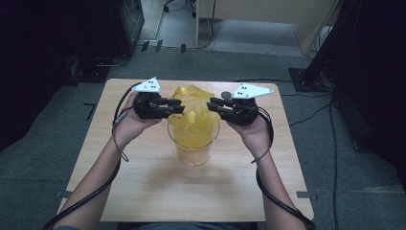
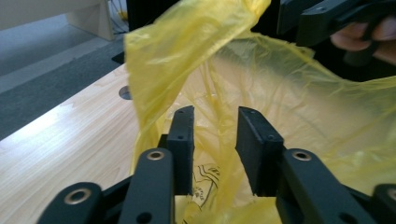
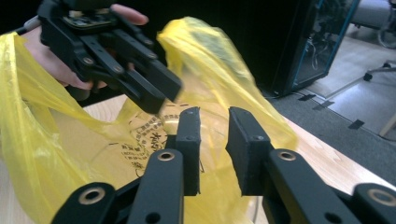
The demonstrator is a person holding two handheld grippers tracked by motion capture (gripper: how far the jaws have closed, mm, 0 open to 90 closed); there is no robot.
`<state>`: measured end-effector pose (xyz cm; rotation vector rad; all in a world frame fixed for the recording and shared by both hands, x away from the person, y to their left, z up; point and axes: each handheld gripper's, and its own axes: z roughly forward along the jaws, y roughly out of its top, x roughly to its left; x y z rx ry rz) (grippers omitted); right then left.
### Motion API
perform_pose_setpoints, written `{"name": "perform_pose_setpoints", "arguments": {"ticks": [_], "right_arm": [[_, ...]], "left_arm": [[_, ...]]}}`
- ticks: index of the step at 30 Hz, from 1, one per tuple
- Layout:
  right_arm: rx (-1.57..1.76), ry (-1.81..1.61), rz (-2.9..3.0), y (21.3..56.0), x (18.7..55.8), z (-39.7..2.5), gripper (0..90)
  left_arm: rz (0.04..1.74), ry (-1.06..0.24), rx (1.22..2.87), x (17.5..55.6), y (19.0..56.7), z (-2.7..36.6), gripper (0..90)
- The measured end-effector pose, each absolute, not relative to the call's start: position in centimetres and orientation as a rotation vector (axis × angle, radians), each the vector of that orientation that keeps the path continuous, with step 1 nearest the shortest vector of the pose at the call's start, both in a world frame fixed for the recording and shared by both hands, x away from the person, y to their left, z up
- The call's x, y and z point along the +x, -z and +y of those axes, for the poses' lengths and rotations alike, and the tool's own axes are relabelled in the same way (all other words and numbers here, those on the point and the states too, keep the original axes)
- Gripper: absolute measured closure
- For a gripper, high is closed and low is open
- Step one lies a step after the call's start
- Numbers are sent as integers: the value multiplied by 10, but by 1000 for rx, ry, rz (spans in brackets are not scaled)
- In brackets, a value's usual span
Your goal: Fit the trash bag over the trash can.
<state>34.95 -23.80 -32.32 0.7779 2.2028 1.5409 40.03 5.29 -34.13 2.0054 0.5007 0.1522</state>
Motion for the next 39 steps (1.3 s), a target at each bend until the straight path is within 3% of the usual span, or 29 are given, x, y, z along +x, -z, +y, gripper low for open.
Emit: {"name": "perform_pose_setpoints", "arguments": {"ticks": [8, 17, 31, 39], "right_arm": [[744, -1431, 2345, 327, 370, -221, 685], [798, -1352, 2409, 367, 387, -208, 463], [818, -1372, 2297, 379, 393, -221, 412], [865, -1372, 2325, 391, 399, -222, 396]], "left_arm": [[466, -131, 2024, 410, 342, 51, 526], [525, -117, 2038, 421, 371, 46, 540], [504, -195, 2019, 425, 382, 53, 461], [521, -155, 2017, 430, 393, 51, 447]]}}
